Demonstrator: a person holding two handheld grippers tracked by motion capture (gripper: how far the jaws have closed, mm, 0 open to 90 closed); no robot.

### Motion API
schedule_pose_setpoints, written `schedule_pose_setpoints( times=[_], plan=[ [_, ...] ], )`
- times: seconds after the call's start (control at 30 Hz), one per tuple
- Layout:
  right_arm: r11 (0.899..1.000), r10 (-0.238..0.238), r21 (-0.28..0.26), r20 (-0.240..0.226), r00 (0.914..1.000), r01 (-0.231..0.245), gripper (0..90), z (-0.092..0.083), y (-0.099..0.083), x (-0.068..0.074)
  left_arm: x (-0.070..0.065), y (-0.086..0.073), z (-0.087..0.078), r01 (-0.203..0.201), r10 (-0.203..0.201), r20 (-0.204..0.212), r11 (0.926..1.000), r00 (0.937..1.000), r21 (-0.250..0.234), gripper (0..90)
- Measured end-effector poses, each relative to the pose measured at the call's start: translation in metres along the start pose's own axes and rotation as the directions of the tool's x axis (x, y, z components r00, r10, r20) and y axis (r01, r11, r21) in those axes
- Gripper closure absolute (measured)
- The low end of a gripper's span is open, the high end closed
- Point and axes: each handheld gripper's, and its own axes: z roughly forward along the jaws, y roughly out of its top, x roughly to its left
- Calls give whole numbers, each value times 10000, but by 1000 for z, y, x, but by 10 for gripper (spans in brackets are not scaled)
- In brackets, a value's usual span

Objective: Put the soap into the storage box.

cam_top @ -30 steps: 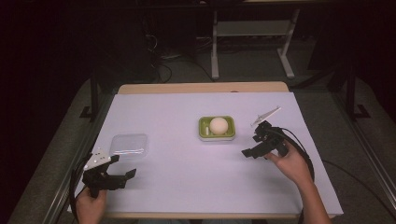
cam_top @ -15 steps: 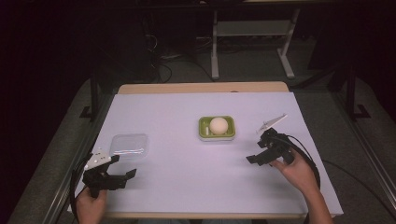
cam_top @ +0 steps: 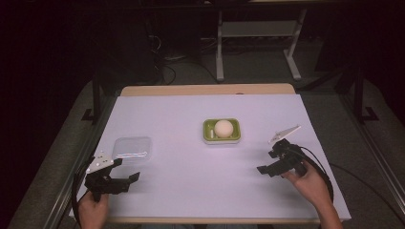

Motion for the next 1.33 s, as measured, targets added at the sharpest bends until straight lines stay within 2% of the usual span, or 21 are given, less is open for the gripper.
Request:
schedule_pose_setpoints(
  times=[0.37,0.73,1.0,1.07,1.17,1.33],
  plan=[
    [9997,174,-143,35,9998,-173,203,-5,-19,4,0,0,0,-147,148,-54,9999,9999,5,129],
    [9989,321,-349,2,9995,-321,196,-7,-35,9,-1,-1,2,-103,103,50,9999,9999,-10,129],
    [9982,223,-566,36,9997,-221,194,-6,-45,17,-1,-1,2,-199,198,82,9998,9998,68,129],
    [9973,162,-715,150,9998,-151,197,-6,-48,22,-1,-1,2,-100,100,102,10000,9999,0,129],
    [9969,54,-790,313,9995,-29,195,-6,-52,24,-1,-1,3,-160,159,146,9999,9998,16,129],
    [9966,36,-822,220,9998,-17,180,-2,-58,27,-1,-1,3,-156,155,154,9999,9998,41,129]
  ],
)
